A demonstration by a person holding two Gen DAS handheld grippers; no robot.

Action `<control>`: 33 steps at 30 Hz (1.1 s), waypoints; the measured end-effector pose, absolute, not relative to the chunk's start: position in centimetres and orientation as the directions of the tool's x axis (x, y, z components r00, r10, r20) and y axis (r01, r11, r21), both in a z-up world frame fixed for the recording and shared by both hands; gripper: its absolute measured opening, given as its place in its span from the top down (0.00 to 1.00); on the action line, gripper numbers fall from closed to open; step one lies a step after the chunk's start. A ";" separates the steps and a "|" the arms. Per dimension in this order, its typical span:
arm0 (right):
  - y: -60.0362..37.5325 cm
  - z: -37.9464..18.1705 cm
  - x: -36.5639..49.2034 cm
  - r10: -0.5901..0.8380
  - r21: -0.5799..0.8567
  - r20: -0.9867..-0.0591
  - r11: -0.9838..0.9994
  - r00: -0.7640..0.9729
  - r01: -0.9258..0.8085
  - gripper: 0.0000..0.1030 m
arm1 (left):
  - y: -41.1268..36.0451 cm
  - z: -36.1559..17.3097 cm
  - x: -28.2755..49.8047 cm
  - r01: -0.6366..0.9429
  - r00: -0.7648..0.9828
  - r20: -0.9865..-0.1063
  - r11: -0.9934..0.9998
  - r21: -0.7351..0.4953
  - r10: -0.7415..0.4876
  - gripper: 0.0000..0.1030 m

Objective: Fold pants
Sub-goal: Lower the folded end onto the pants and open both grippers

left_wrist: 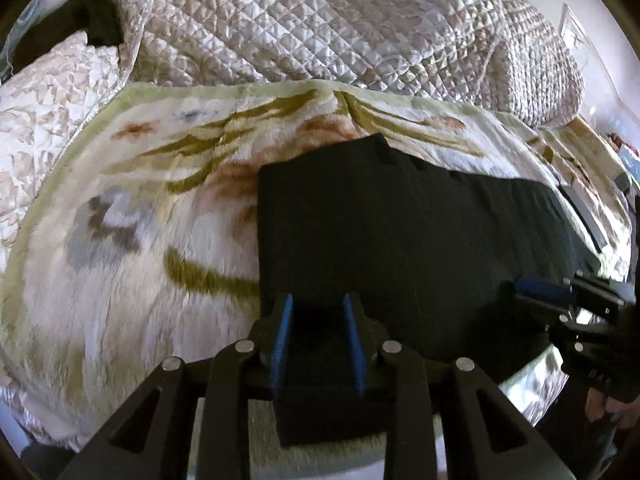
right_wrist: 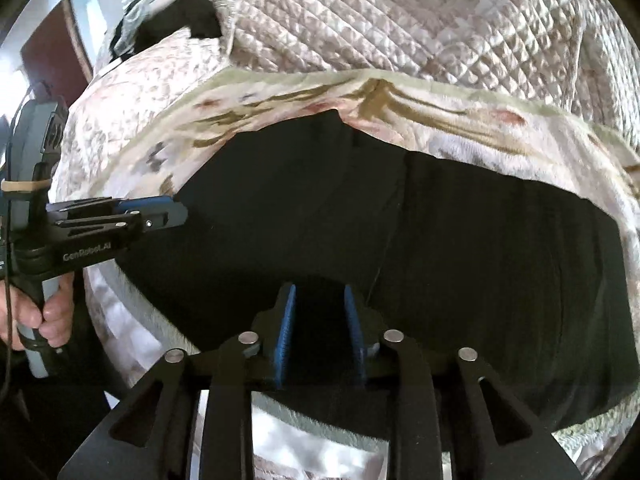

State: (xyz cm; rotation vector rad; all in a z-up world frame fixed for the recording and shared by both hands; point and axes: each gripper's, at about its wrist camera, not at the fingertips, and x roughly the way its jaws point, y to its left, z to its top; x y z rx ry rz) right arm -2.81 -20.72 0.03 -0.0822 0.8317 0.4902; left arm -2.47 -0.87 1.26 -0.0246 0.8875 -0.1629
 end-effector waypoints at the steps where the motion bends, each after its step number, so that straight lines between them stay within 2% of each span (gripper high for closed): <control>1: -20.6 0.0 -3.1 0.376 0.102 -0.727 0.887 0.575 -0.451 0.71 | -1.0 1.2 -2.9 0.135 0.621 -0.769 0.987 -0.084 -0.151 0.72; 4: -20.6 -0.2 -3.6 0.349 0.075 -0.726 0.897 0.593 -0.436 0.62 | -1.0 1.0 -3.7 0.135 0.629 -0.762 0.987 -0.086 -0.152 0.72; 7: -21.4 -0.4 -3.9 0.356 0.105 -0.721 0.905 0.595 -0.413 0.62 | -0.9 0.8 -4.3 0.129 0.634 -0.758 0.987 -0.091 -0.153 0.72; 33: -23.8 -0.2 -6.1 0.268 0.047 -0.735 0.937 0.623 -0.347 0.63 | -0.9 1.1 -5.4 0.122 0.615 -0.778 0.990 -0.071 -0.131 0.72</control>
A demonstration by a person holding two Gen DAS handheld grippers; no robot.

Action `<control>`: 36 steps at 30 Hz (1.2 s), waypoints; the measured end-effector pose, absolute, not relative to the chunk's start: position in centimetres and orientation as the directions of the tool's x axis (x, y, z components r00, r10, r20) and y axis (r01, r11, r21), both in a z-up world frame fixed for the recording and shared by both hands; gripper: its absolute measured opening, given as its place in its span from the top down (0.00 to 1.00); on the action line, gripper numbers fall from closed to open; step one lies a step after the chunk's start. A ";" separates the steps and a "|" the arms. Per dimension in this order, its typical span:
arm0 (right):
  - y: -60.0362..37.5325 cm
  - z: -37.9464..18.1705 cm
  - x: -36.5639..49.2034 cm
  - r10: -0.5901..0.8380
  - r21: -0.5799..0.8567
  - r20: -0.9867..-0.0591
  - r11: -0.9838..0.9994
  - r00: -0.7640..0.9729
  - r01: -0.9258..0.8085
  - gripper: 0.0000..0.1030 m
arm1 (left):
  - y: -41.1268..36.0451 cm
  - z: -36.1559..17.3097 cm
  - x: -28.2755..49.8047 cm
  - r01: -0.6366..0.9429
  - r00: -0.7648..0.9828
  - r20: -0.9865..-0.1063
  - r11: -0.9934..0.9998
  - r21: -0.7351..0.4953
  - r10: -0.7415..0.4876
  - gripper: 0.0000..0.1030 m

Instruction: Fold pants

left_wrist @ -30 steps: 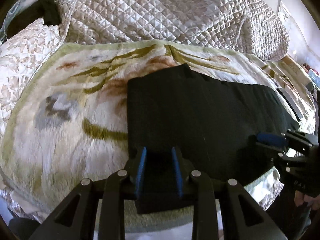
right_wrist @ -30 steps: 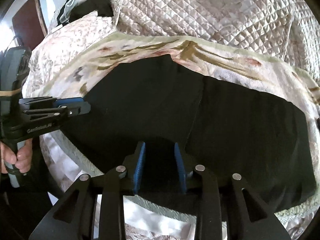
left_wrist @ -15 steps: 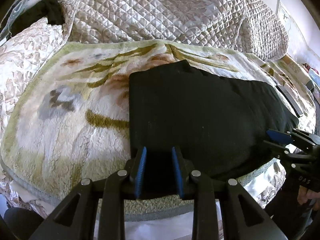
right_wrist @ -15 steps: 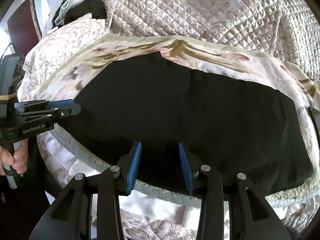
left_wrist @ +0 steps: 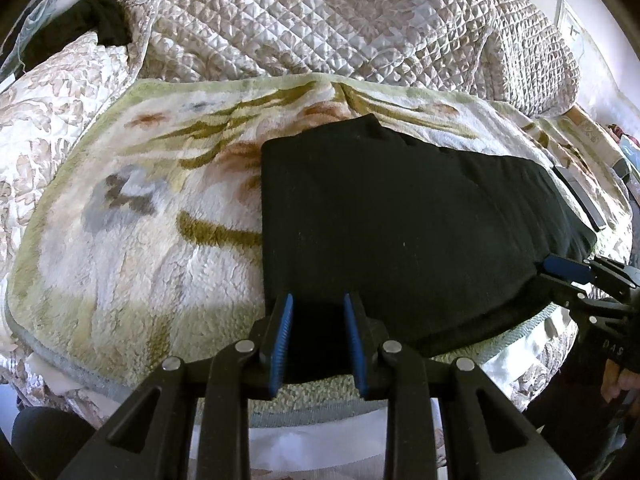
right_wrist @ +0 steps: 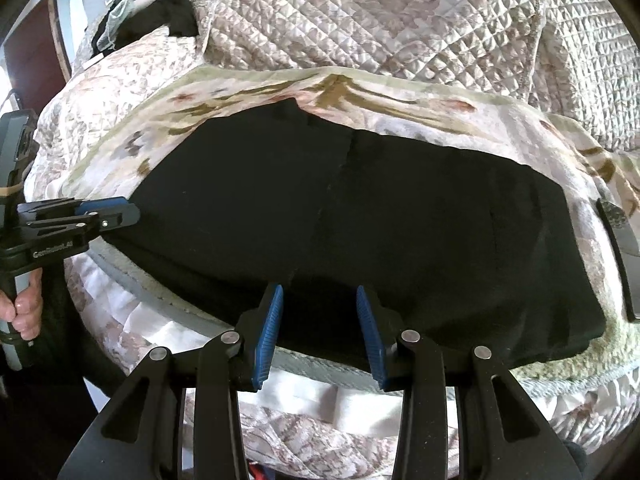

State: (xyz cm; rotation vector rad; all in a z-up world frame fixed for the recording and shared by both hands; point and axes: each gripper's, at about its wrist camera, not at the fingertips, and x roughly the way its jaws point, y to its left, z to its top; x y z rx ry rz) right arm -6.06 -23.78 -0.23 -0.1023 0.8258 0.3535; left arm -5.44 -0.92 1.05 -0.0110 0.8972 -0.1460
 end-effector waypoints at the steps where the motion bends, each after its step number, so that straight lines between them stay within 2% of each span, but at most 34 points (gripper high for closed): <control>1: -23.9 -0.2 -6.1 0.262 0.044 -0.735 0.939 0.626 -0.341 0.63 | -1.0 1.2 -5.4 0.121 0.613 -0.780 0.990 -0.067 -0.127 0.72; 16: -29.1 0.7 -5.5 0.151 0.055 -0.722 0.985 0.675 -0.162 0.63 | -1.6 3.1 -5.3 0.127 0.638 -0.760 0.990 -0.055 -0.124 0.72; 22: -30.8 0.0 -5.1 0.127 0.069 -0.728 0.991 0.673 -0.113 0.63 | -1.6 1.2 -4.8 0.126 0.597 -0.793 0.991 -0.055 -0.120 0.72; 31: -34.7 0.5 -5.3 0.097 0.116 -0.709 0.993 0.698 -0.021 0.63 | -1.6 1.5 -5.0 0.128 0.603 -0.788 0.990 -0.058 -0.124 0.72; 34: -35.6 1.3 -5.4 0.037 0.080 -0.694 0.996 0.719 0.026 0.63 | -1.8 1.9 -5.0 0.134 0.607 -0.784 0.989 -0.062 -0.131 0.72; 36: -37.1 1.5 -5.5 0.025 0.107 -0.691 0.992 0.723 0.068 0.62 | -2.0 2.0 -5.0 0.141 0.609 -0.782 0.988 -0.060 -0.135 0.72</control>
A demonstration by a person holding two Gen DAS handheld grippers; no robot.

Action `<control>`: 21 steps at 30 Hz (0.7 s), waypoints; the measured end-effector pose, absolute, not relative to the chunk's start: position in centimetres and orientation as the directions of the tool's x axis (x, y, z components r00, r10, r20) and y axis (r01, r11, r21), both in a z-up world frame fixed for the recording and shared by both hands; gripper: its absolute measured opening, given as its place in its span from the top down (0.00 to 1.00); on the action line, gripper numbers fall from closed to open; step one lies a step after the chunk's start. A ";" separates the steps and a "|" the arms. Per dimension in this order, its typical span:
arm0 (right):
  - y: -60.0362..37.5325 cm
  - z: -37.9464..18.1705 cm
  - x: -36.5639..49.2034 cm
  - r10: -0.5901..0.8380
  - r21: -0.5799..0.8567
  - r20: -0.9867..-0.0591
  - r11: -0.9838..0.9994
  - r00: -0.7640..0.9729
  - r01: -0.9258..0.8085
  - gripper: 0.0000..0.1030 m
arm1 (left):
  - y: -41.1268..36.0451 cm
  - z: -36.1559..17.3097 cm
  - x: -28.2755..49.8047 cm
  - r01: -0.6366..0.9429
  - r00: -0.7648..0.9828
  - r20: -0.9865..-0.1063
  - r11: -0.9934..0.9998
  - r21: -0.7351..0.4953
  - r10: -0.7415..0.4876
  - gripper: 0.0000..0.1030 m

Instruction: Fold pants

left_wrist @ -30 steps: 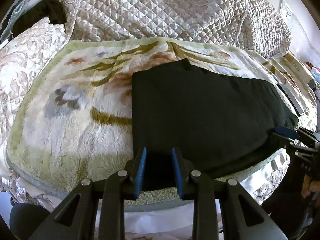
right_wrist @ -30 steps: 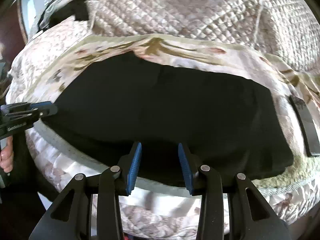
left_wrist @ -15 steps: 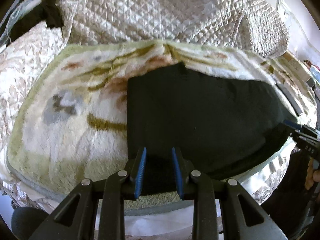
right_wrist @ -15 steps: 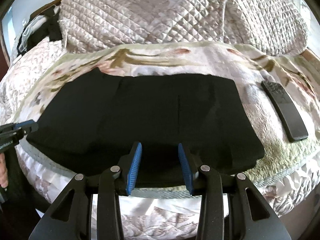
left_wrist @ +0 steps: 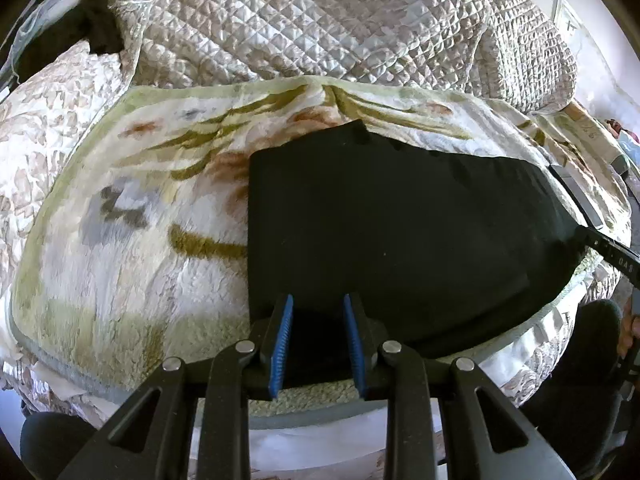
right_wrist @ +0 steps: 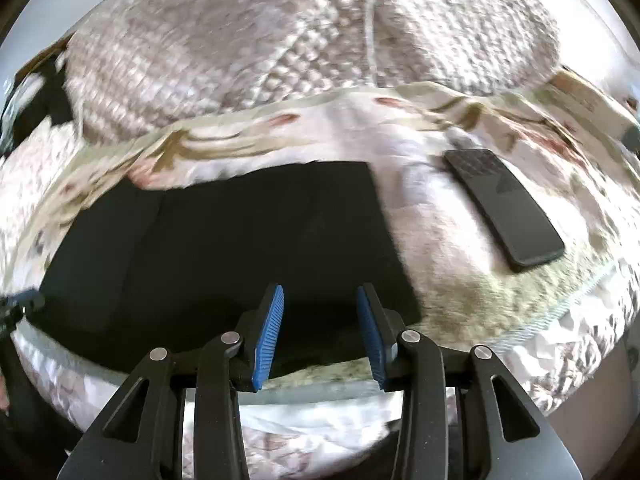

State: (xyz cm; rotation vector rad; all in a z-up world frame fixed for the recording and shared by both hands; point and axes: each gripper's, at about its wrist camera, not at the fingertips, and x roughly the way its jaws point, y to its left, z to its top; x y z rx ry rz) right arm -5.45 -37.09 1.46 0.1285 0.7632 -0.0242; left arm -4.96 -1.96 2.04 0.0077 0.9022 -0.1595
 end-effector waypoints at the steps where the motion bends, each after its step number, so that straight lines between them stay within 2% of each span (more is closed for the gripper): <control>1: -37.6 1.4 -5.4 0.027 0.124 -0.692 0.989 0.721 0.082 0.62 | -2.1 2.1 -4.9 0.144 0.609 -0.782 0.988 -0.059 -0.135 0.72; 4: -39.7 1.2 -5.9 0.053 0.215 -0.692 0.967 0.720 0.136 0.62 | -2.5 2.3 -4.8 0.150 0.608 -0.781 0.987 -0.065 -0.144 0.72; 7: -40.9 0.6 -6.6 0.100 0.317 -0.686 0.933 0.720 0.173 0.50 | -3.1 2.6 -4.7 0.163 0.611 -0.777 0.985 -0.063 -0.151 0.72; 13: -42.1 -2.0 -7.5 0.220 0.490 -0.698 0.841 0.682 0.230 0.50 | -3.4 2.5 -4.4 0.171 0.604 -0.782 0.983 -0.061 -0.154 0.72; 21: -42.4 -2.4 -6.0 0.306 0.597 -0.648 0.773 0.697 0.216 0.49 | -3.1 2.4 -4.4 0.156 0.603 -0.785 0.986 -0.061 -0.144 0.72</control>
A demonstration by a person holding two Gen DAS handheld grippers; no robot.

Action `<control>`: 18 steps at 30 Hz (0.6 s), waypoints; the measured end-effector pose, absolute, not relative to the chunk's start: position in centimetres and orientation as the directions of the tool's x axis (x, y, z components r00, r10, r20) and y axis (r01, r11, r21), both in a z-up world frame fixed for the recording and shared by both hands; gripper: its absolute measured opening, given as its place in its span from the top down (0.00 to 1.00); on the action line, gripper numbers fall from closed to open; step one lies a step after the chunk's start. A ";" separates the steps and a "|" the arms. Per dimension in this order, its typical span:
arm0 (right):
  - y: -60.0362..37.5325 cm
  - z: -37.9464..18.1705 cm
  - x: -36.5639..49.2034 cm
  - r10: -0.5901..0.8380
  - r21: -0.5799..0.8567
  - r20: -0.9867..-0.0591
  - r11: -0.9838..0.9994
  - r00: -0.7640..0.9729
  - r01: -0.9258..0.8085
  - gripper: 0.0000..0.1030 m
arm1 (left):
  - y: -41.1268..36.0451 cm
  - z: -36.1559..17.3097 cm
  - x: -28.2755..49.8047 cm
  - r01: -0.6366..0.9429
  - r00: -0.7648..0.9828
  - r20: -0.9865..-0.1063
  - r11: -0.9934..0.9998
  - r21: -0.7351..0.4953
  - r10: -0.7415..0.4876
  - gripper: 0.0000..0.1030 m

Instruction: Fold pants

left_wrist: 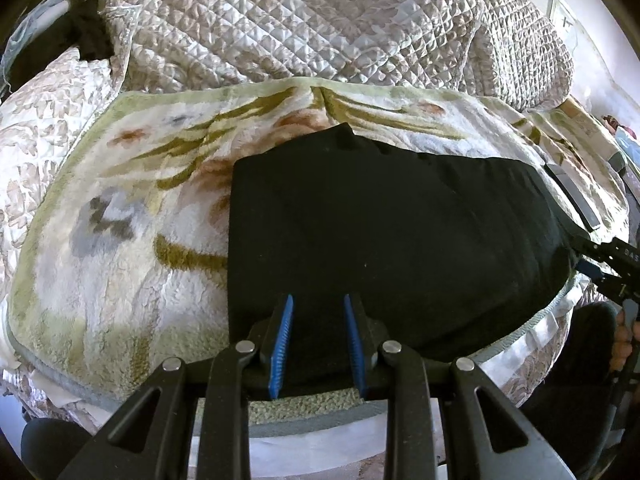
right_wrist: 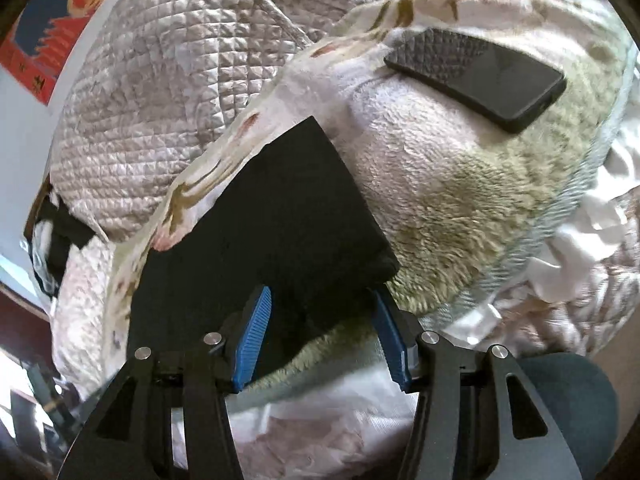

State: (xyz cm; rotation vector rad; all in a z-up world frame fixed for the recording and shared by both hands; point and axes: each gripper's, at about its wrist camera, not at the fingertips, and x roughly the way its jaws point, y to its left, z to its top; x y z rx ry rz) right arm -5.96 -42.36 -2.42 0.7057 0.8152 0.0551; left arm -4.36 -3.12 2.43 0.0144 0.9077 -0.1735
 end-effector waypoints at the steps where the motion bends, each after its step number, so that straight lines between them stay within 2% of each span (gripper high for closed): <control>1: -42.6 -2.7 -5.6 0.300 0.601 -0.645 0.768 0.703 0.224 0.49 | -3.1 2.4 -4.3 0.155 0.602 -0.785 0.986 -0.062 -0.144 0.72; 5: -43.1 -2.5 -4.6 0.291 0.627 -0.634 0.736 0.716 0.255 0.49 | -3.0 2.4 -4.3 0.153 0.603 -0.785 0.986 -0.063 -0.144 0.72; 7: -42.7 -1.6 -4.5 0.277 0.609 -0.628 0.756 0.727 0.239 0.69 | -2.8 2.4 -4.2 0.146 0.606 -0.782 0.987 -0.068 -0.143 0.72; 8: -42.4 -0.8 -4.5 0.268 0.595 -0.620 0.773 0.737 0.220 0.74 | -2.7 2.4 -4.2 0.140 0.608 -0.781 0.988 -0.071 -0.143 0.72; 13: -41.2 2.2 -3.6 0.302 0.589 -0.584 0.796 0.754 0.137 0.78 | -1.6 2.4 -4.1 0.112 0.613 -0.778 0.990 -0.090 -0.140 0.72; 18: -36.3 7.3 -2.5 0.385 0.545 -0.519 0.837 0.763 -0.051 0.78 | -0.2 2.6 -4.4 0.079 0.626 -0.768 0.991 -0.111 -0.136 0.72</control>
